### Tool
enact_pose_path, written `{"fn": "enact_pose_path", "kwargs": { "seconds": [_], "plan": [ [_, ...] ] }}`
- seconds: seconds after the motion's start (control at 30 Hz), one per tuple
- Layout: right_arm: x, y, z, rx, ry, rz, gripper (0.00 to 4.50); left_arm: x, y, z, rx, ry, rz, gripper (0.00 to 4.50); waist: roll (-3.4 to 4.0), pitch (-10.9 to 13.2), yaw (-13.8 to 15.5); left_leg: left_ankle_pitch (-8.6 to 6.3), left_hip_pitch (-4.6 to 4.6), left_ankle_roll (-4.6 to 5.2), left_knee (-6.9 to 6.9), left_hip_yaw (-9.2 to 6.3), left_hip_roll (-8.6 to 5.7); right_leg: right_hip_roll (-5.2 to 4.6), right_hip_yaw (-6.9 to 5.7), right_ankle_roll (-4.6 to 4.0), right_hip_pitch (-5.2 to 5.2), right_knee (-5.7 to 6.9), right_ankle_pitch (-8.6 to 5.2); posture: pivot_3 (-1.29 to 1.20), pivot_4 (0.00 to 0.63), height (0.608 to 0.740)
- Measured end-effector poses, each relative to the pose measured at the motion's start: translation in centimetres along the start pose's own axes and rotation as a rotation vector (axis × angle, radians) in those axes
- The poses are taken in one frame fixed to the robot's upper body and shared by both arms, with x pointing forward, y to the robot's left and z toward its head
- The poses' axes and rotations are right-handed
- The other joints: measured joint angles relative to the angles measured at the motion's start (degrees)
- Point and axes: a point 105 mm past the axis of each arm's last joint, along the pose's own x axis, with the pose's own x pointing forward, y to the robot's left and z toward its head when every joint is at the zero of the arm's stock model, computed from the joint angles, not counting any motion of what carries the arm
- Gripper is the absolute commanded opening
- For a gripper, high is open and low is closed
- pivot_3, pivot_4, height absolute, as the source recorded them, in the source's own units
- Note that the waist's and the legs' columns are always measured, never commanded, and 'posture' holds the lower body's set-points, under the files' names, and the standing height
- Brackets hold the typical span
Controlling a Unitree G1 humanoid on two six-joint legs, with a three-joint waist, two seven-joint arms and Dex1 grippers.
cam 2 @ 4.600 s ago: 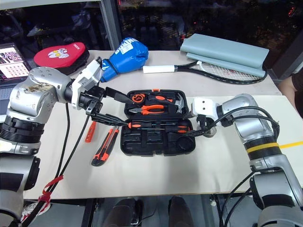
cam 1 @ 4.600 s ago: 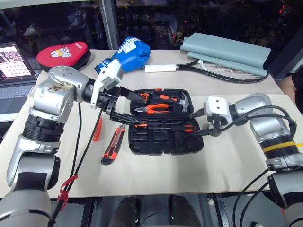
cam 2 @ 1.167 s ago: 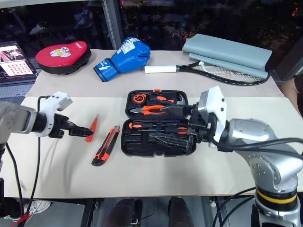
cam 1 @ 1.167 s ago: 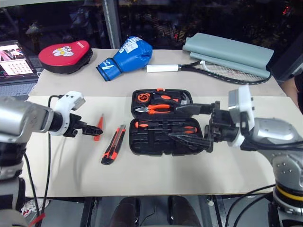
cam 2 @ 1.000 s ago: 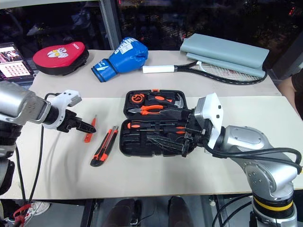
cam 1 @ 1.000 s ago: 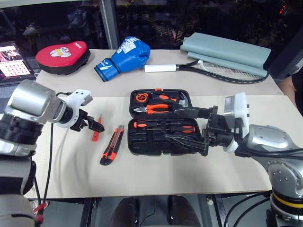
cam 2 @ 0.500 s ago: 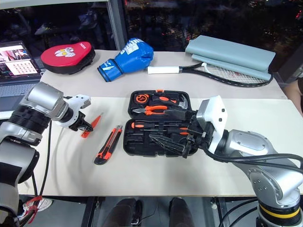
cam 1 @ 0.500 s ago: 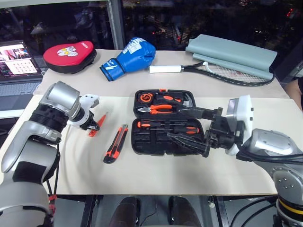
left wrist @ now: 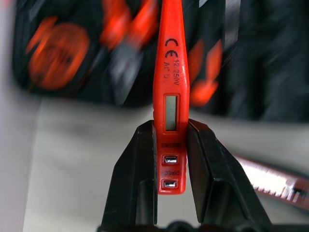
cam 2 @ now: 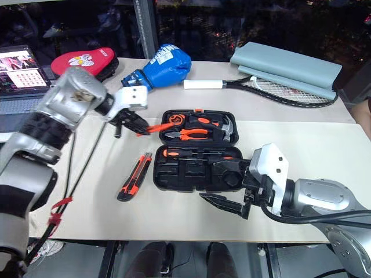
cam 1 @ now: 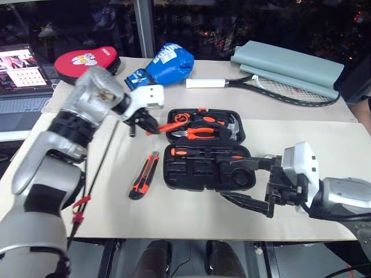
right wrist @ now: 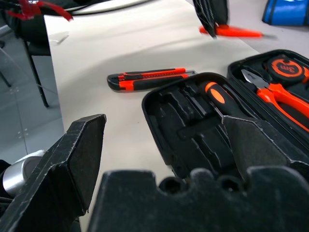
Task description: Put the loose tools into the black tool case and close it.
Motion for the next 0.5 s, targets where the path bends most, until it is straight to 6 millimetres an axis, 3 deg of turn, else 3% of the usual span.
{"fn": "enact_pose_path", "kwargs": {
  "seconds": [0.17,0.33,0.5],
  "plan": [
    [-0.1,-0.1,0.0,0.004,-0.002,-0.031,4.5,2.3,-1.6,2.0,0.063,0.039,-0.078,0.42,0.0,0.0,-0.63,0.0,0.05,0.0,0.01,0.0,0.02,0.03,0.04,0.0,0.0,0.01,0.0,0.0,0.15,0.736],
    [-0.4,0.1,0.1,0.012,-0.009,-0.07,4.5,4.4,-3.9,1.3,-0.002,0.071,-0.15,0.42,0.0,0.0,-0.62,0.0,0.09,0.0,0.09,-0.03,0.05,0.05,0.05,0.0,0.04,0.09,-0.01,0.0,0.15,0.736],
    [-0.4,0.4,-0.1,0.03,-0.012,-0.089,4.5,4.8,-4.8,0.9,-0.031,0.103,-0.121,0.42,0.0,0.0,-0.56,0.0,0.15,0.0,0.13,-0.04,0.06,0.05,0.05,-0.01,0.08,0.12,0.0,0.0,0.15,0.736]
  ]
}}
